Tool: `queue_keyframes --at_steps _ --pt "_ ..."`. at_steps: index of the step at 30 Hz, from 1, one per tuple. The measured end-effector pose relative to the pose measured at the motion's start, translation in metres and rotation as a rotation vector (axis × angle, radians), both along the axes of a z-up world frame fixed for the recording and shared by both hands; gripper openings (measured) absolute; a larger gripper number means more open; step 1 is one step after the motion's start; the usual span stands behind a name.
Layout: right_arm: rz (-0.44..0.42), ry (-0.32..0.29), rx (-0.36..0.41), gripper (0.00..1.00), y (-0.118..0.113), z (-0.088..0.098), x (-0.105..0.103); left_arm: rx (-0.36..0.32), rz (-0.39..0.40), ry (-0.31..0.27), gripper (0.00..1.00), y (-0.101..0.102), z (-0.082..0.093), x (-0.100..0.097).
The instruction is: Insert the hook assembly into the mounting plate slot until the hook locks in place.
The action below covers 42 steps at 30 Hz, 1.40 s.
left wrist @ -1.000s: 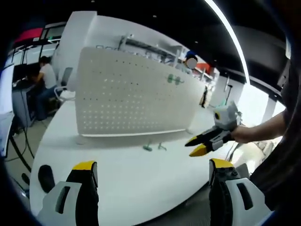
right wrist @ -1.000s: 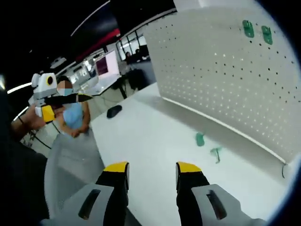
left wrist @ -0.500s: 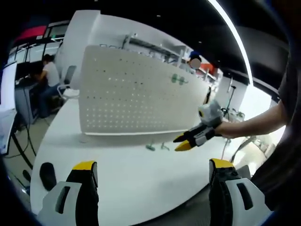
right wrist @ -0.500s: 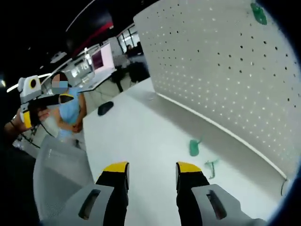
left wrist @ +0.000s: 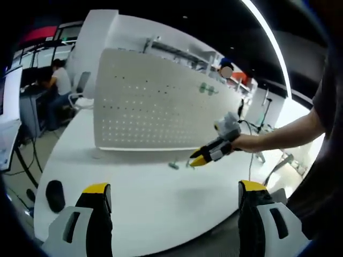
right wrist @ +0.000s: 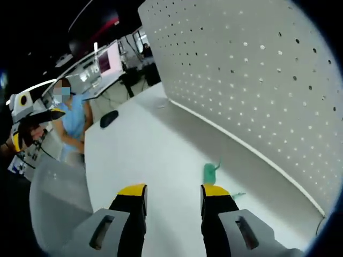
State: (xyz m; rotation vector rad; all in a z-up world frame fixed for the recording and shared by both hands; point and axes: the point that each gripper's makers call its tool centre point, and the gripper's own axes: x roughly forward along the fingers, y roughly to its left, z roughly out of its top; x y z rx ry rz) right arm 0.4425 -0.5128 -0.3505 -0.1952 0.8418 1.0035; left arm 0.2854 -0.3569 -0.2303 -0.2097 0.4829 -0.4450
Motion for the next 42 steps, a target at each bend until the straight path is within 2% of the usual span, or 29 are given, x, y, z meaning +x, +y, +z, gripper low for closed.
queue_keyframes --at_steps 5,15,24,31,42 --pt "0.005 0.016 -0.017 0.39 0.006 -0.006 0.011 0.000 0.001 0.008 1.00 0.000 -0.002 0.000" --pt "0.021 0.047 -0.087 0.40 0.006 -0.031 0.032 0.004 0.018 0.024 1.00 0.006 -0.007 0.001" --pt "0.010 0.074 -0.102 0.40 0.006 -0.044 0.044 0.001 0.035 0.044 1.00 0.013 -0.014 0.003" --pt "-0.019 0.108 -0.099 0.34 0.006 -0.052 0.054 0.000 0.034 0.050 1.00 0.015 -0.016 0.008" --pt "-0.034 0.131 -0.115 0.21 0.009 -0.056 0.066 -0.003 0.039 0.062 1.00 0.017 -0.020 0.009"
